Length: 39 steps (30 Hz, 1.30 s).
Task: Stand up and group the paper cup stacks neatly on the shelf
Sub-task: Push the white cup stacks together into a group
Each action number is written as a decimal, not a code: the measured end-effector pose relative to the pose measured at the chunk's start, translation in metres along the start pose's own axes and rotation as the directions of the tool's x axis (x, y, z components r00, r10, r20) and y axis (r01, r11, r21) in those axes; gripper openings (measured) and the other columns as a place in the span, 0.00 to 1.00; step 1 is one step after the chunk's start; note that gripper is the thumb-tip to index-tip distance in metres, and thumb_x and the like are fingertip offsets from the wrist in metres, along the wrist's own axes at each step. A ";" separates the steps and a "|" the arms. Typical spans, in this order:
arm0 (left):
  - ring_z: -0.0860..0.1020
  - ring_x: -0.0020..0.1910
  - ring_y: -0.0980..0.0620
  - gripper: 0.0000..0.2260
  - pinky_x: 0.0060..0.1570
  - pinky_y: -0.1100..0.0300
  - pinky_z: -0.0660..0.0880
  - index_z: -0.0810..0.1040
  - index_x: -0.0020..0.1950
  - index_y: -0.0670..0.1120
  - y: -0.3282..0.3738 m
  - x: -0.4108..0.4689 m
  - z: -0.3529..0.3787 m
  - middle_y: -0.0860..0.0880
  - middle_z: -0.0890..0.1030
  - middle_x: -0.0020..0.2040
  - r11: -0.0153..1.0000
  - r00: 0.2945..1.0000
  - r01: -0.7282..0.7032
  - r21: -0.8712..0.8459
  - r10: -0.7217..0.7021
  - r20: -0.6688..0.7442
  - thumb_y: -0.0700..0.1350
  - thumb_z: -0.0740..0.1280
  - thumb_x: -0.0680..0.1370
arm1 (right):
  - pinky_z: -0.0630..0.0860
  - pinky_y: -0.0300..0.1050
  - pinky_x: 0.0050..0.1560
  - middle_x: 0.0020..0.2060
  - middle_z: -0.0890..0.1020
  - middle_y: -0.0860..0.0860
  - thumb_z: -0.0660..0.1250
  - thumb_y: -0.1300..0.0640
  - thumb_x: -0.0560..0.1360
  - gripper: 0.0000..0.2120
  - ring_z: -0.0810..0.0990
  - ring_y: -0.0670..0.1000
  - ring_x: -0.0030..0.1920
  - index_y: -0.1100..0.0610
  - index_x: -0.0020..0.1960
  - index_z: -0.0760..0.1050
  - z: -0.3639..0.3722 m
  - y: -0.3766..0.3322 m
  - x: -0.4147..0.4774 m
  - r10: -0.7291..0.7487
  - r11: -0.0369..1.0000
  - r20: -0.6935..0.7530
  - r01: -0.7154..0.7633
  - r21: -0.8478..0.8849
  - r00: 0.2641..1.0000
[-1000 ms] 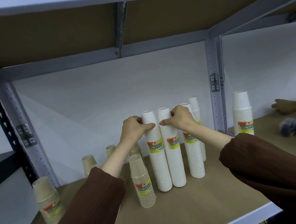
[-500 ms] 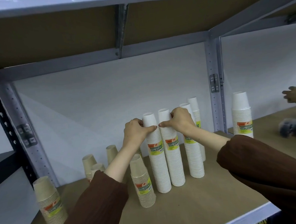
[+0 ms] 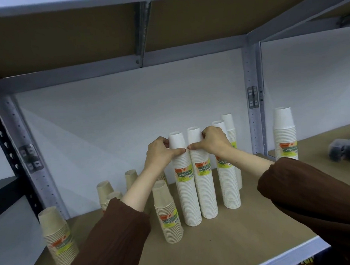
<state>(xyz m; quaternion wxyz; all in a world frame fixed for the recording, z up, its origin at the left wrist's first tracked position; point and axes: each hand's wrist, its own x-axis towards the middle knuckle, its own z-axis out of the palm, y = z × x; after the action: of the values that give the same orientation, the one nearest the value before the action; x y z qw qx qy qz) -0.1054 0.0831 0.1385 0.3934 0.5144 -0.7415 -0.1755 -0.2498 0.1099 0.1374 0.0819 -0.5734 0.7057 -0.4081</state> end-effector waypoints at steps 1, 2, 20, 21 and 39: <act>0.75 0.59 0.46 0.26 0.53 0.57 0.71 0.72 0.62 0.39 0.001 0.000 -0.001 0.43 0.77 0.61 1.000 1.000 -0.001 -0.002 0.001 -0.002 0.48 0.74 0.69 | 0.69 0.45 0.41 0.46 0.79 0.58 0.75 0.48 0.66 0.23 0.77 0.56 0.45 0.65 0.49 0.75 -0.001 0.000 0.000 0.001 1.000 0.001 -0.001 0.000 1.000; 0.75 0.60 0.46 0.26 0.54 0.57 0.71 0.72 0.62 0.39 0.001 0.001 -0.001 0.43 0.77 0.61 1.000 1.000 -0.001 -0.004 0.001 -0.004 0.48 0.74 0.69 | 0.68 0.45 0.39 0.44 0.78 0.57 0.75 0.48 0.66 0.22 0.75 0.55 0.44 0.64 0.47 0.75 -0.002 -0.001 -0.001 -0.001 1.000 -0.001 0.001 -0.004 1.000; 0.74 0.59 0.45 0.19 0.57 0.54 0.71 0.72 0.62 0.41 0.066 -0.010 0.012 0.44 0.75 0.60 0.961 0.948 -0.277 0.016 0.276 -0.155 0.46 0.68 0.73 | 0.74 0.48 0.56 0.57 0.81 0.61 0.69 0.54 0.72 0.21 0.78 0.59 0.58 0.66 0.60 0.76 -0.075 0.020 -0.011 -0.041 0.998 -0.266 0.051 0.032 0.963; 0.74 0.59 0.45 0.19 0.57 0.54 0.70 0.72 0.62 0.41 0.071 -0.009 0.015 0.43 0.76 0.60 0.960 0.949 -0.280 0.018 0.280 -0.145 0.46 0.68 0.73 | 0.74 0.48 0.56 0.56 0.81 0.61 0.69 0.54 0.72 0.20 0.79 0.58 0.57 0.65 0.60 0.76 -0.077 0.024 -0.010 -0.035 0.999 -0.275 0.043 0.025 0.961; 0.69 0.47 0.47 0.14 0.44 0.59 0.66 0.72 0.51 0.42 0.123 0.026 0.059 0.46 0.69 0.47 0.930 0.970 -0.186 0.316 0.121 0.212 0.49 0.69 0.73 | 0.72 0.48 0.61 0.64 0.75 0.61 0.71 0.51 0.71 0.32 0.74 0.58 0.64 0.66 0.68 0.66 -0.067 0.072 0.041 0.115 0.989 -0.192 -0.094 0.117 0.975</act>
<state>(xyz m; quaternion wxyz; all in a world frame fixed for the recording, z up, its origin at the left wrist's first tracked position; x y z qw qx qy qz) -0.2317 0.1016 0.1934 0.2409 0.4946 -0.8325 -0.0643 -0.3558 0.1065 0.1474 0.0631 -0.4867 0.7168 -0.4954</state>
